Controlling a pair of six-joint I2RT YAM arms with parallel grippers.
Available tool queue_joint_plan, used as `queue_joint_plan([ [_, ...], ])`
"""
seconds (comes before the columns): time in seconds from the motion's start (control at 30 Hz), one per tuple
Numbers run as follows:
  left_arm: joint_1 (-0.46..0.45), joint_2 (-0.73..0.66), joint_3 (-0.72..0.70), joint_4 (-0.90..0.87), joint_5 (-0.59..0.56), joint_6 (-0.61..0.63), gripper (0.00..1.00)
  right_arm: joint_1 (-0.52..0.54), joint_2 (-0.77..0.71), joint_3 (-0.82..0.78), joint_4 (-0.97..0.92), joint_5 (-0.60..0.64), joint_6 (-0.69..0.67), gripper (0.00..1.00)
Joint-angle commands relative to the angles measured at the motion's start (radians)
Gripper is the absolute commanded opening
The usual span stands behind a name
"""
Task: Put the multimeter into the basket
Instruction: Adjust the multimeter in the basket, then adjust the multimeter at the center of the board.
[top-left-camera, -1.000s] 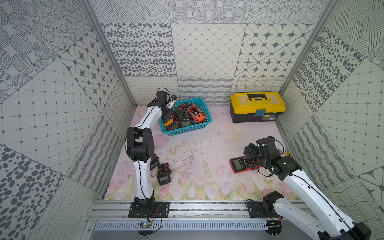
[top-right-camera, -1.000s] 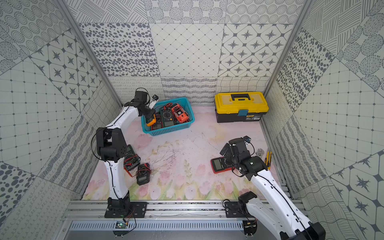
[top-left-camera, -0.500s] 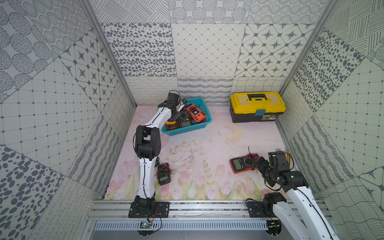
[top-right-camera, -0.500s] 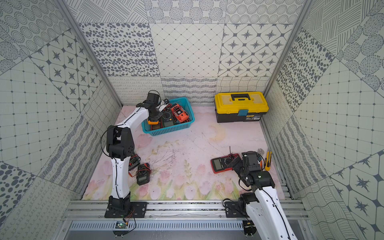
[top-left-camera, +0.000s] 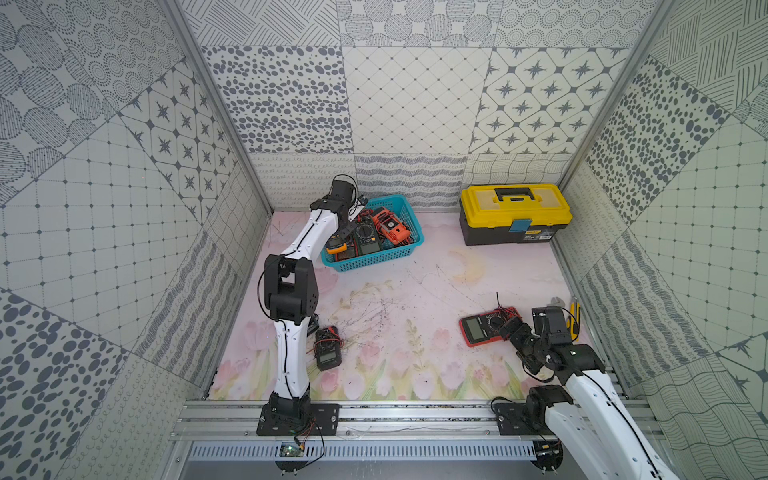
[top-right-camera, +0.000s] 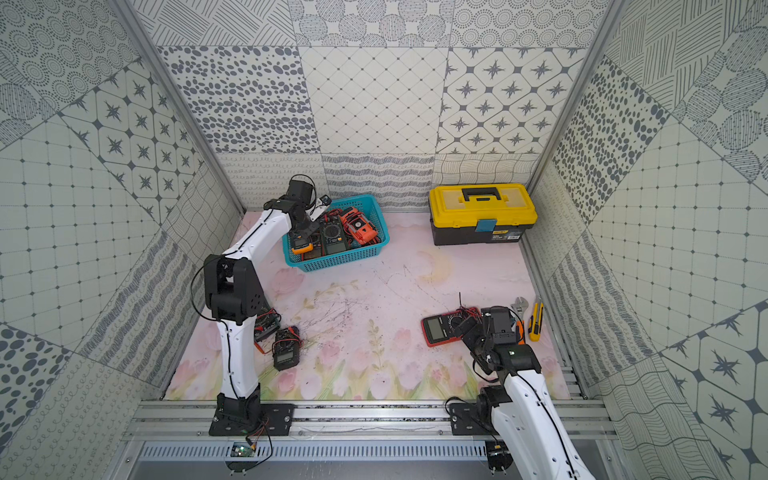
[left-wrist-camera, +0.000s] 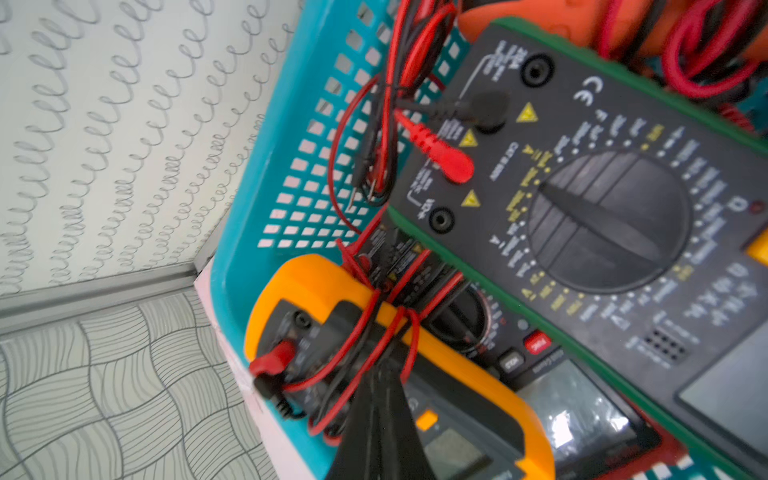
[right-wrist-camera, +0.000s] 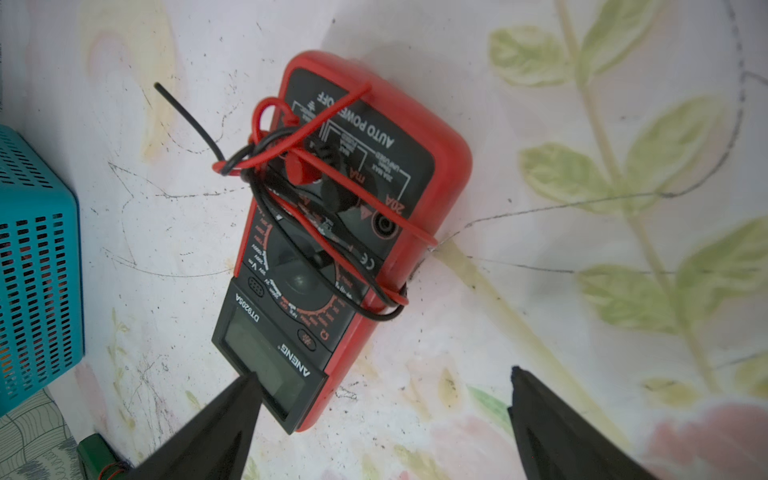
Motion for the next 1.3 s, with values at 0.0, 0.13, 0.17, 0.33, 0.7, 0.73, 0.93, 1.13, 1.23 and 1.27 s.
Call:
queue_joint_plan([
  [0.0,-0.005,-0.081,0.04,-0.071,-0.034,-0.089,0.01,-0.012,0.051,0.018,0.078,0.013,-0.04,0.98],
  [0.13,-0.033,-0.137,0.041,-0.071,-0.014,-0.157,0.08,-0.031,0.108,0.018,0.128,0.009,-0.067,0.98],
  [0.17,-0.044,-0.15,0.04,-0.072,-0.007,-0.197,0.1,-0.038,0.121,0.02,0.14,0.009,-0.076,0.99],
  [0.33,-0.097,-0.212,0.015,-0.104,0.185,-0.517,0.11,-0.087,0.185,0.018,0.219,-0.038,-0.119,0.99],
  [0.7,-0.265,-0.413,-0.506,0.38,0.727,-0.906,0.89,-0.111,0.413,0.079,0.426,-0.191,-0.21,0.97],
  [0.73,-0.293,-0.418,-0.527,0.384,0.718,-0.895,0.96,-0.111,0.429,0.08,0.451,-0.216,-0.211,0.97],
  [0.93,-0.447,-0.411,-0.616,0.429,0.678,-0.835,0.99,-0.095,0.563,0.136,0.589,-0.357,-0.213,0.96],
  [1.13,-0.539,-0.357,-0.595,0.352,0.562,-0.895,0.99,-0.023,0.657,0.2,0.682,-0.414,-0.164,0.96],
  [1.23,-0.569,-0.334,-0.562,0.275,0.499,-1.006,0.98,-0.012,0.65,0.206,0.695,-0.387,-0.127,0.97],
  [1.27,-0.585,-0.334,-0.563,0.243,0.464,-1.05,0.98,-0.014,0.64,0.21,0.684,-0.368,-0.12,0.97],
])
